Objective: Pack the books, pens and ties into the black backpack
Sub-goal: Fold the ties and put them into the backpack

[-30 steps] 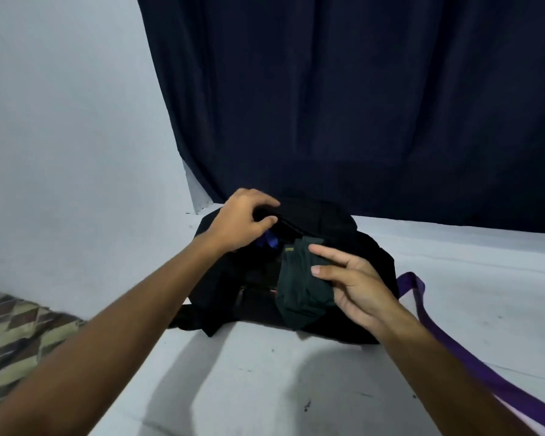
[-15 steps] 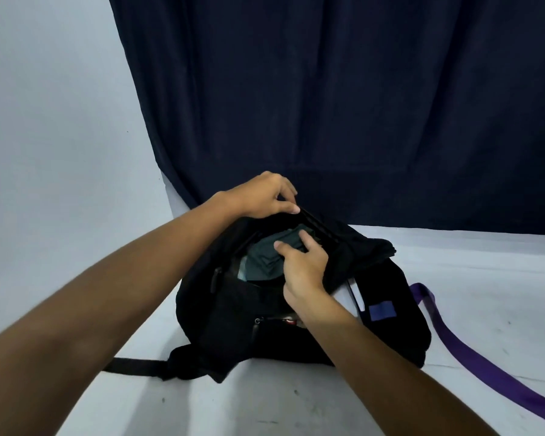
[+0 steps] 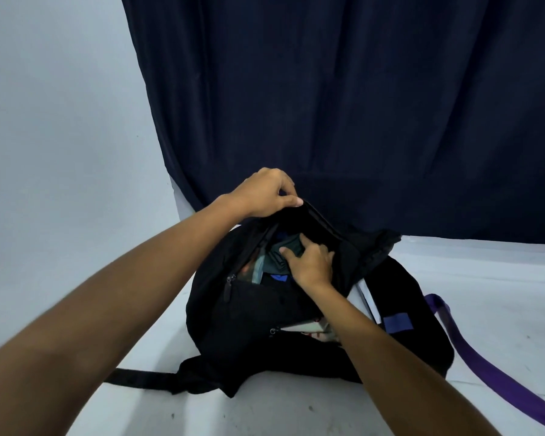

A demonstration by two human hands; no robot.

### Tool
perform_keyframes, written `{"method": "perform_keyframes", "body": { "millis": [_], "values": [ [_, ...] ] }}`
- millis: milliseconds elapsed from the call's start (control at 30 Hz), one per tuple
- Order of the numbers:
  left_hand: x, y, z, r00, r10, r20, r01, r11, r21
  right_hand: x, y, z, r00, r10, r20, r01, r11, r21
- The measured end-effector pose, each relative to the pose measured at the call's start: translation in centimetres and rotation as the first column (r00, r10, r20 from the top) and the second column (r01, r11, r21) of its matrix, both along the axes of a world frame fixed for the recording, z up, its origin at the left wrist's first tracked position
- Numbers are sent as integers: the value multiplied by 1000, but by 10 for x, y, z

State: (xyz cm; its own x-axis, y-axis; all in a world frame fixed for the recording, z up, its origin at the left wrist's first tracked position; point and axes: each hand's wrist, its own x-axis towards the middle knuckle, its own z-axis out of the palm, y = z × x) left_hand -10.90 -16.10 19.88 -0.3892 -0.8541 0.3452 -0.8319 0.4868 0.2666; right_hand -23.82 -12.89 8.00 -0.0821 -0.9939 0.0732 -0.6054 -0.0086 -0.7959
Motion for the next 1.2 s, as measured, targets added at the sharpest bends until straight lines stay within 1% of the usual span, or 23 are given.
{"method": "perform_keyframes", "body": {
  "millis": [67, 133, 367, 467, 567, 733, 867, 1000, 1067, 1133, 1200],
  "values": [
    [-2, 0, -3, 1000, -6, -17, 6, 1000, 12, -2, 0, 0, 991, 21, -129, -17, 999, 32],
    [-3, 0, -6, 1000, -10, -29, 11, 999, 32, -2, 0, -1, 975, 42, -219, -30, 998, 61],
    [-3, -5, -15, 998, 6, -63, 0, 996, 95, -6, 11, 14, 925, 178, -335, -119, 975, 188],
    [-5, -2, -17, 997, 21, -76, -13, 995, 104, -6, 17, 18, 864, 208, -458, -147, 975, 166],
    [-8, 4, -19, 996, 34, -80, -27, 995, 95, -7, 22, 18, 827, 156, -539, -152, 987, 53],
    [-11, 10, -22, 995, 66, -78, -58, 993, 103, -10, 31, 19, 853, 160, -498, -204, 978, -36],
    [-13, 11, -26, 994, 71, -82, -60, 990, 124, -22, 49, 25, 798, 186, -573, -306, 945, -119],
    [-19, 14, -29, 994, 57, -95, -43, 988, 147, -54, 71, 34, 758, 281, -589, -460, 870, -176],
    [-27, 17, -28, 997, 60, -57, -48, 981, 190, -83, 79, 32, 765, 321, -558, -511, 830, -224],
    [-41, 21, -26, 997, 59, 39, -66, 974, 217, -120, 88, 27, 801, 326, -502, -514, 805, -296],
    [-69, 27, -27, 993, 14, 115, -32, 987, 155, -166, 96, 18, 840, 297, -455, -468, 820, -329]
  ]
}}
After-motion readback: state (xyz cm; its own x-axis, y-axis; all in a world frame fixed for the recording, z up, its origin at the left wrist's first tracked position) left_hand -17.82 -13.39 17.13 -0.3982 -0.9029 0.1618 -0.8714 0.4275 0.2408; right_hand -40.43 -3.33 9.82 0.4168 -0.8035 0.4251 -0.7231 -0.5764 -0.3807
